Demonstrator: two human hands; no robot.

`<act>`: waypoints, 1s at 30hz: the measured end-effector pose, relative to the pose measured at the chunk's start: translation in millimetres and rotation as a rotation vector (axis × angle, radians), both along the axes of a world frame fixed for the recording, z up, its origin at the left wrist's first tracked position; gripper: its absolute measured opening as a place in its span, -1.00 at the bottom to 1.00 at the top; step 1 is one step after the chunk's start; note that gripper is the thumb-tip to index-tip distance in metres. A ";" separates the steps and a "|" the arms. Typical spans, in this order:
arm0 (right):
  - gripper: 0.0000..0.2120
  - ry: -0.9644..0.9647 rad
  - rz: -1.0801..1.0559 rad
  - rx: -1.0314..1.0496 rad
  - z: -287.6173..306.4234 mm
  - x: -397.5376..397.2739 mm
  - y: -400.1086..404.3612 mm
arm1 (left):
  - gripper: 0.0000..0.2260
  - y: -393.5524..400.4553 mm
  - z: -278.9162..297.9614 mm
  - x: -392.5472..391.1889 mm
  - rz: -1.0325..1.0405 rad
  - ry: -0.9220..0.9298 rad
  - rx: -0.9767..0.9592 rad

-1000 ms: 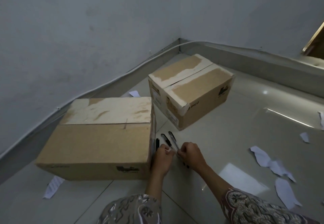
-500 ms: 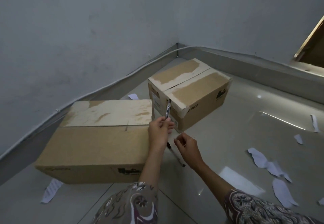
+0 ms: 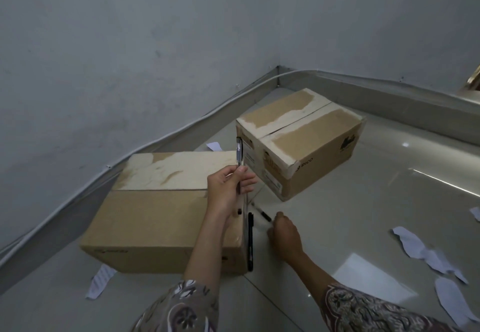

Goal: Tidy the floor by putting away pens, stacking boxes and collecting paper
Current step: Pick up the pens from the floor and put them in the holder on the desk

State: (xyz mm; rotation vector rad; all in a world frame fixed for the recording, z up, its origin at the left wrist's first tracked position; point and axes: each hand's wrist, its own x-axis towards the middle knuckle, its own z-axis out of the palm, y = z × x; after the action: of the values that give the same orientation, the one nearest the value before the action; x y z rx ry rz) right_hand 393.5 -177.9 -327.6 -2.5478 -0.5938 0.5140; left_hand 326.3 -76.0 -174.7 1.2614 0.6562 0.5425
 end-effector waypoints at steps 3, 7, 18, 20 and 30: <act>-0.83 0.138 -0.159 0.165 3.5 -9.2 13.6 | -0.85 2.4 1.6 -2.5 0.012 -0.009 -0.019; -0.85 0.281 -0.203 0.244 -3.9 -19.9 27.3 | -0.84 3.5 2.3 -4.8 0.030 -0.013 -0.046; -0.74 0.235 -0.130 0.089 -7.0 -19.4 32.3 | -0.86 9.6 -2.9 -10.4 0.050 0.038 0.025; -0.70 0.281 -0.160 0.128 -7.2 -15.2 29.7 | -0.85 9.8 -4.1 -11.3 0.049 0.044 0.028; -0.84 0.730 -0.229 0.771 63.0 20.1 16.0 | -0.86 1.1 -1.3 1.6 0.060 -0.001 -0.080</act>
State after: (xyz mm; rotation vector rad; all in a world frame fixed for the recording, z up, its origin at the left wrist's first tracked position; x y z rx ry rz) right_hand 413.6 -161.8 -264.6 -1.5231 -0.1625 0.8625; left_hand 327.9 -74.9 -176.0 1.1689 0.7100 0.5613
